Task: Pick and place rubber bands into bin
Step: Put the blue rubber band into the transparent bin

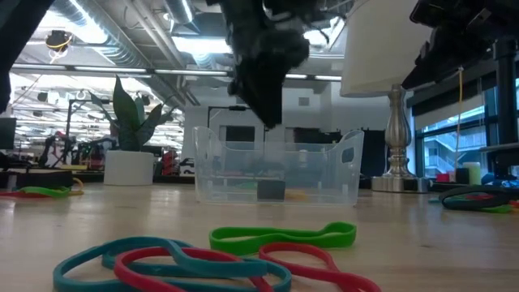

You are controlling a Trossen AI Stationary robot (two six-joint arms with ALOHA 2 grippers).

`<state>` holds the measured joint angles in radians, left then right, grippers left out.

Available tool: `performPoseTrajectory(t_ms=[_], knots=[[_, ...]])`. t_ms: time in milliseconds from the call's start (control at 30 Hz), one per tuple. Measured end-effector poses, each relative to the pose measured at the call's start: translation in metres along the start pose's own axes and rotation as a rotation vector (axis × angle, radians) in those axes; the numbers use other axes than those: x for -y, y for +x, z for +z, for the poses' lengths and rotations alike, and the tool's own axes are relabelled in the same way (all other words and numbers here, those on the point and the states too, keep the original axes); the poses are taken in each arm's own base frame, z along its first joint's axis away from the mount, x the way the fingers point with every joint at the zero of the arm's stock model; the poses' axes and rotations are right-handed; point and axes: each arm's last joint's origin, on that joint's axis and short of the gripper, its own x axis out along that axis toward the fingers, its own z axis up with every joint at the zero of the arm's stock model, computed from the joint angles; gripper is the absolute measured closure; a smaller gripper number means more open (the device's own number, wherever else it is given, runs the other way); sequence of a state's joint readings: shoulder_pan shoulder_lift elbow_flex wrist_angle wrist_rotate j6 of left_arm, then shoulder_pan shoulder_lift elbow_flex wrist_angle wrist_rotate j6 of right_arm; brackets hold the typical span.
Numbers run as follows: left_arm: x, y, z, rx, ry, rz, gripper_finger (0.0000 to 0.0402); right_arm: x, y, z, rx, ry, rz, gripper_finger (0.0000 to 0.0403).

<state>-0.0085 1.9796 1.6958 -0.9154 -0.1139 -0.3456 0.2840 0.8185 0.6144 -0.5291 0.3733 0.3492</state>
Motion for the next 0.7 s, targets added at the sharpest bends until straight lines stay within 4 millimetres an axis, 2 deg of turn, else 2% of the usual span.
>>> performPoseTrajectory(t_ms=[167,267,367,467,567,700], knots=[[0.005,-0.019,-0.004,0.024,0.079,-0.004,0.0315,-0.002,0.000,0.005,0.049,0.142,0.021,0.0393],[0.015,-0.033,-0.011,0.071,0.193,0.043,0.0355,-0.002,0.000,0.006,0.056,0.261,0.029,0.0399],[0.022,-0.041,-0.026,0.107,0.280,0.054,0.0393,-0.006,0.000,0.006,0.053,0.340,0.014,0.0400],[0.017,-0.047,-0.043,0.164,0.279,-0.015,0.0399,-0.014,0.000,0.015,0.038,0.386,0.001,0.0401],[0.004,-0.048,-0.070,0.220,0.252,-0.058,0.0400,-0.028,0.005,0.026,-0.024,0.406,-0.014,0.0401],[-0.016,-0.054,-0.110,0.288,0.206,-0.089,0.0400,-0.050,0.012,0.033,-0.213,0.450,-0.081,0.0402]])
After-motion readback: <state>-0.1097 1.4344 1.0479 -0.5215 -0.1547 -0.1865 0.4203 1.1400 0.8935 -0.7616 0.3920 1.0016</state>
